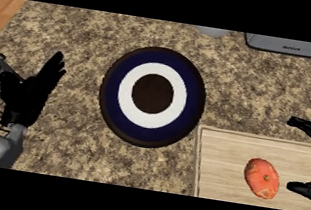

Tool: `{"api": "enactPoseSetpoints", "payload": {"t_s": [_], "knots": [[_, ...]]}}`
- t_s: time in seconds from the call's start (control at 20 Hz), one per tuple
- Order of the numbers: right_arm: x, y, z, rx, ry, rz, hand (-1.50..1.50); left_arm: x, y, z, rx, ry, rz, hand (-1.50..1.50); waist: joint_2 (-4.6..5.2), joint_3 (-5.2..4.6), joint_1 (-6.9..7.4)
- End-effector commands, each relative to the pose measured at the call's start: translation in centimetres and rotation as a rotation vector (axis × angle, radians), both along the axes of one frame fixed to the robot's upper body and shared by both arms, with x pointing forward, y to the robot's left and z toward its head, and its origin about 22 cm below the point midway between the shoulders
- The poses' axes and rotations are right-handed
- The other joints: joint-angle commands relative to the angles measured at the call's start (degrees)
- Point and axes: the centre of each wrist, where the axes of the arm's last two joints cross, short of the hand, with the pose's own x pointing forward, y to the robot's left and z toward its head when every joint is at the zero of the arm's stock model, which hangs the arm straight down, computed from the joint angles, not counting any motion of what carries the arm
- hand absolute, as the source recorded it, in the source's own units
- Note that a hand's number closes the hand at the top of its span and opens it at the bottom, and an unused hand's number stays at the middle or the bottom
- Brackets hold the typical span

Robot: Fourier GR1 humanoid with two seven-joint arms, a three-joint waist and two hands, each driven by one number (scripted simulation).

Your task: Pick the squash from the tray and place it in the plate

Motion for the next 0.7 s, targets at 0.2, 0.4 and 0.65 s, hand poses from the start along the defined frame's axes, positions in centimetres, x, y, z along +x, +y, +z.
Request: {"api": "enactPoseSetpoints", "payload": {"t_s": [0.2, 0.4, 0.65], "knots": [[-0.9, -3.8, -1.3, -0.243, -0.054, 0.18, -1.5, 1.2, -0.9, 0.1, -0.007, 0.024, -0.026, 0.0, -0.24, -0.05, -0.25], [0.6, -3.3, -1.3, -0.307, -0.069, 0.182, -1.5, 1.1, 0.4, -1.0, 0.002, 0.017, 0.0, 0.0, -0.36, -0.13, -0.1], [0.3, -3.0, 0.5, -0.474, -0.005, 0.244, -1.5, -0.3, 0.5, -1.2, 0.003, 0.005, 0.007, 0.0, -0.63, -0.21, -0.4]]}}
